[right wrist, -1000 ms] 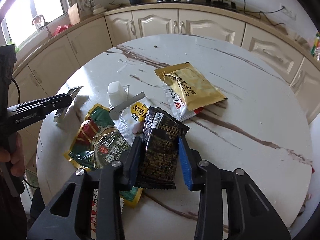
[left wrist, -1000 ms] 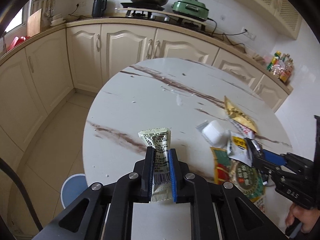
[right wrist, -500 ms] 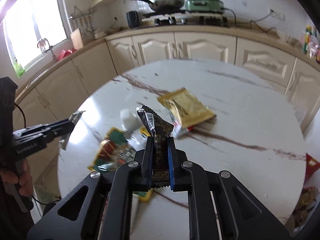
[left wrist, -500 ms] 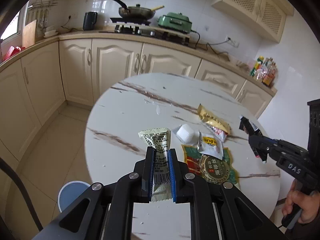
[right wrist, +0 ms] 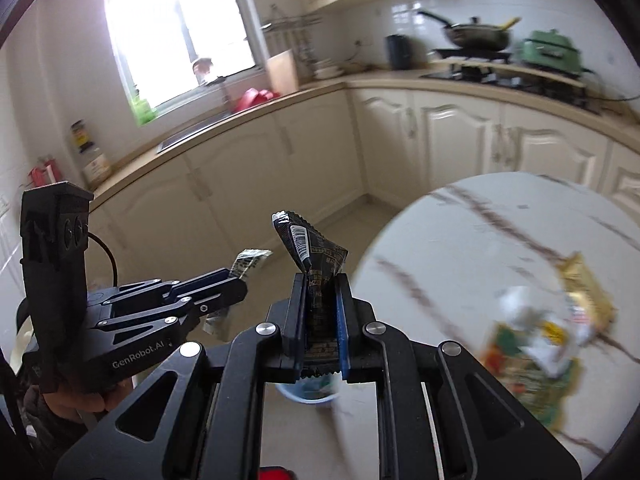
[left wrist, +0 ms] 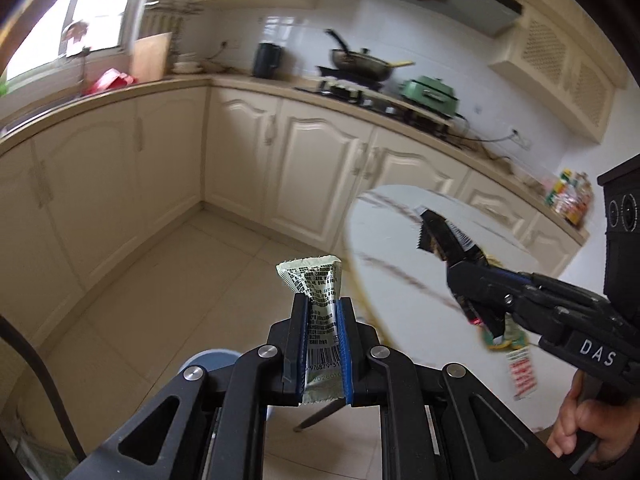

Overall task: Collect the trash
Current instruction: 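Carry the sachet and black packet over the bucket and open both tools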

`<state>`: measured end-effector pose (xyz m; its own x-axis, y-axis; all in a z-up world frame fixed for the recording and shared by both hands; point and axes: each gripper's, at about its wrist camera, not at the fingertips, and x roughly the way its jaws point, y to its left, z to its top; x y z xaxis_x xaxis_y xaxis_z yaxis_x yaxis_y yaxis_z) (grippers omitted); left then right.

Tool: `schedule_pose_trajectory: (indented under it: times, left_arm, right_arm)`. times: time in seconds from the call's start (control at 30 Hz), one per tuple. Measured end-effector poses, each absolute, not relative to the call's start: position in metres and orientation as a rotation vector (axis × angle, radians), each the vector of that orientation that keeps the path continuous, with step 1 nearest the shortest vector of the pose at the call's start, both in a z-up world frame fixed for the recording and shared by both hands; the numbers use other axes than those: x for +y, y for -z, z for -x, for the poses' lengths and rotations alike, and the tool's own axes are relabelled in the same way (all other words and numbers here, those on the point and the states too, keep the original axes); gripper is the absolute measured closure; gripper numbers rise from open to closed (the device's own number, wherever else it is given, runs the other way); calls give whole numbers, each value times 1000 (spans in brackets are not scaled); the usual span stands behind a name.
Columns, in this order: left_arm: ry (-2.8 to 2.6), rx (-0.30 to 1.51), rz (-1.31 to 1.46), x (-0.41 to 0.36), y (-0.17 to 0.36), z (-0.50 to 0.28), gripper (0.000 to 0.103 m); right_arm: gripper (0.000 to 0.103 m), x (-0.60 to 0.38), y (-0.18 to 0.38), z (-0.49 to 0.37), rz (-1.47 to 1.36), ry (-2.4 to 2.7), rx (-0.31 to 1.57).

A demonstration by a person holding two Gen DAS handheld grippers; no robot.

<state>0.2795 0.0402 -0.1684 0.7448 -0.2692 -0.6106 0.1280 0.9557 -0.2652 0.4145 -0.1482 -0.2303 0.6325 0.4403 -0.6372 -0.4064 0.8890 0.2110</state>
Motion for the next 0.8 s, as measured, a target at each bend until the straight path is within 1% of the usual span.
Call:
schedule_pose_trajectory:
  times: [0.13,0.27,0.4,0.47,0.53,0.7,0.8]
  left_arm:
    - [127,758,285,93,198,-268,93]
    - [73,816,312,118,224,-272,93]
    - [43,898,343,139,257,-288,93]
    - [32,940,347,147,275,-299,93]
    - [33,978,349,160,290,-316,93]
    - [27,1068,345,165,324,-351,93]
    - [27,1111,334,161,344,-370,92]
  right_arm:
    - [90,-88,268,-437,-39,-585,816]
    - [90,-35,320,-467,-6,-623,918]
    - [87,-5,371,-494,26,-616,1009]
    - [83,9,401,-512,50,-602,1052]
    - [77,16,425,-527,57,-593,1097]
    - [75,21,476,-560,42,-567,1191]
    - [59,14,492,-569,32,-531,1216]
